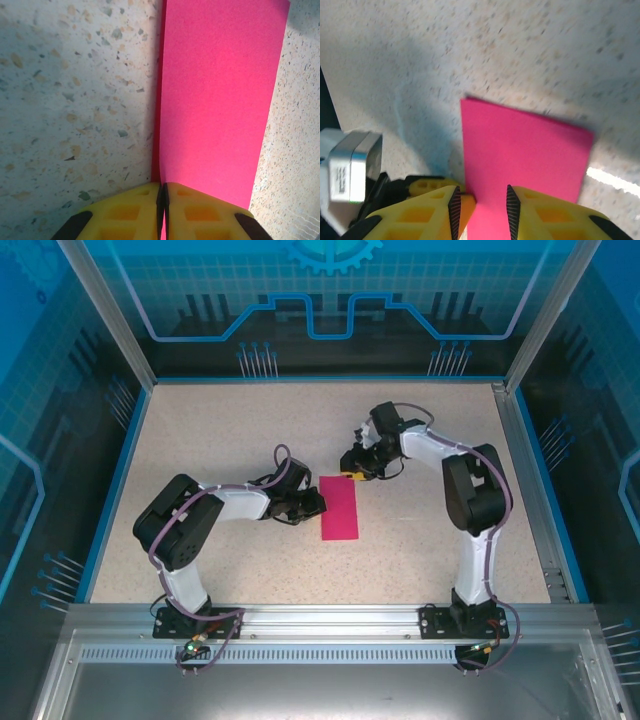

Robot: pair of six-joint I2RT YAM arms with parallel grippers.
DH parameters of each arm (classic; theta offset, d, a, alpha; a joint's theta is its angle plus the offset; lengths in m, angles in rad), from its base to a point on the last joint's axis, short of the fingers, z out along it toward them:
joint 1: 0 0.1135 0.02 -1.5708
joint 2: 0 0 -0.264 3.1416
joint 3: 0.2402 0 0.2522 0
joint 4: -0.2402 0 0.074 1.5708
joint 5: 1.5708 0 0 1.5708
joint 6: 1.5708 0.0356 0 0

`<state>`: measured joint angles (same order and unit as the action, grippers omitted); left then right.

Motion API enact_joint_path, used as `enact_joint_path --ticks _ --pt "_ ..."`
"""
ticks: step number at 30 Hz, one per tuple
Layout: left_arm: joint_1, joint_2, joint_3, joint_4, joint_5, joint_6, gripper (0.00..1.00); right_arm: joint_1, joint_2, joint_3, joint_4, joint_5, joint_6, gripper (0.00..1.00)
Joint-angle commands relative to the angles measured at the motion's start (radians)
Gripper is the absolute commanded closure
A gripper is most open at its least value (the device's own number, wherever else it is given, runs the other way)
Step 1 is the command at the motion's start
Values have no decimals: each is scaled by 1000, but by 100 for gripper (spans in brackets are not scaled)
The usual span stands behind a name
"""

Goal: Fold a paper plane with a square sheet of paper (pick it up from the middle)
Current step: First fold in half a square sheet of paper at the center of the table.

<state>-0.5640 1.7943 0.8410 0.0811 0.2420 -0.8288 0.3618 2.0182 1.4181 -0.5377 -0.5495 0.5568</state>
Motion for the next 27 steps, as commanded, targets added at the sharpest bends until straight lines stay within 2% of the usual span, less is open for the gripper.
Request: enact_joint_path --ticks 1,6,11,22,27 --pt "-13 33 -19 -118 -9 20 86 32 -15 -63 -9 18 -5 67" --pt "-12 28 -20 -115 -13 13 86 38 12 -133 60 9 -4 67" --pt "-12 27 -23 -109 -10 5 86 38 41 -134 41 18 -19 67" --pt "-13 20 -36 -97 -16 -7 86 55 -133 -216 59 -2 -13 65" --pt "-14 19 -43 -97 -17 -8 86 79 -129 -310 138 -23 16 65"
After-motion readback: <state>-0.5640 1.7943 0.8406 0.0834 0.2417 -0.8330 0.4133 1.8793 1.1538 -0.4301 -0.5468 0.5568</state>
